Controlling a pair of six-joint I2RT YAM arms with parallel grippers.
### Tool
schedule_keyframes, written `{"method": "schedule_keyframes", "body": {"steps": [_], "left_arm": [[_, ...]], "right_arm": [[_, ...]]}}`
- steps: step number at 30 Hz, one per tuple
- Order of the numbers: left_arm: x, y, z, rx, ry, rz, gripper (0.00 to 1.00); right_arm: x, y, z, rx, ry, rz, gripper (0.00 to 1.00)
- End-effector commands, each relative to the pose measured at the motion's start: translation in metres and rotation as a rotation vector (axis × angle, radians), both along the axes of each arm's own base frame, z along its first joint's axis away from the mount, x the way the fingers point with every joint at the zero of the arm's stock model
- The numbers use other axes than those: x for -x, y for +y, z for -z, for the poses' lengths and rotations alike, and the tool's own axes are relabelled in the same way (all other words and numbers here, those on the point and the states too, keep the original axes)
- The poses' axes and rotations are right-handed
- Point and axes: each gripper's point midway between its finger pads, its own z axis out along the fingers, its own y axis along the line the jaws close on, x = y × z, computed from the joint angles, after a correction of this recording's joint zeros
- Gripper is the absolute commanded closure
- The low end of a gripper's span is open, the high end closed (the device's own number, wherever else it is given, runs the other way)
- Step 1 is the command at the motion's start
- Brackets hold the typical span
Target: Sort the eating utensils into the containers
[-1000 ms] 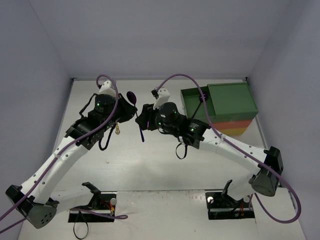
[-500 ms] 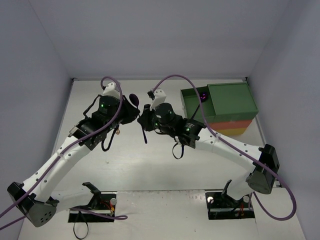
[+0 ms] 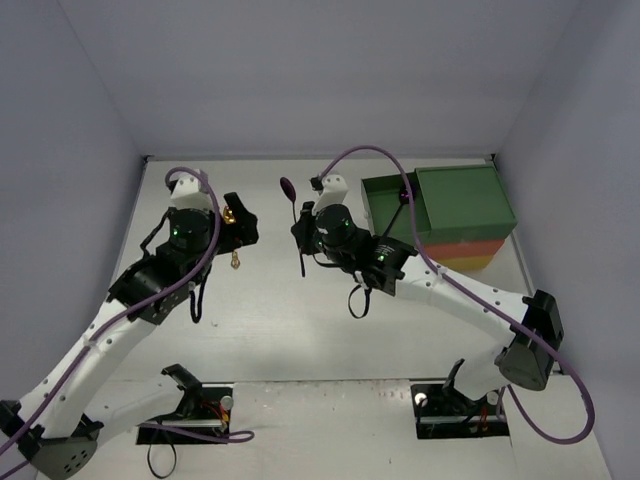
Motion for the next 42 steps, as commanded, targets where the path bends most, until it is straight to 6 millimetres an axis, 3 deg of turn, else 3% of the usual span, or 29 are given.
{"method": "schedule_keyframes", "body": {"steps": [1,4,9,13,15,20,26,35,42], "left_arm": [[0.005,0.052,-0.037,-0.138,-0.129,-0.164,0.15],[0.010,0.079,-0.018,-0.247,-0.097,-0.239,0.14],[0.007,0.095,0.027,-0.334,0.005,-0.243,0.14],[0.001,0.112,0.066,-0.345,0.102,-0.258,0.14],[0.001,0.120,0.079,-0.352,0.124,-0.275,0.14],[-0.001,0.123,0.091,-0.352,0.135,-0.272,0.14],[-0.002,0.125,0.094,-0.334,0.152,-0.272,0.14],[-0.003,0.123,0.098,-0.310,0.164,-0.259,0.14],[-0.004,0.123,0.103,-0.302,0.187,-0.252,0.14]], "right_arm": [[-0.033,-0.054,-0.049,-0.081,-0.102,0.220,1.00],[-0.059,-0.117,-0.062,-0.090,-0.128,0.424,1.00],[-0.087,-0.206,-0.065,-0.080,-0.139,0.676,1.00],[-0.101,-0.247,-0.059,-0.079,-0.122,0.757,1.00],[-0.105,-0.256,-0.050,-0.066,-0.104,0.771,1.00],[-0.110,-0.258,-0.017,-0.043,-0.036,0.763,1.00],[-0.113,-0.244,0.015,-0.059,0.050,0.733,1.00],[-0.107,-0.225,0.035,-0.098,0.106,0.731,1.00],[-0.095,-0.203,0.038,-0.096,0.097,0.729,0.99]]}}
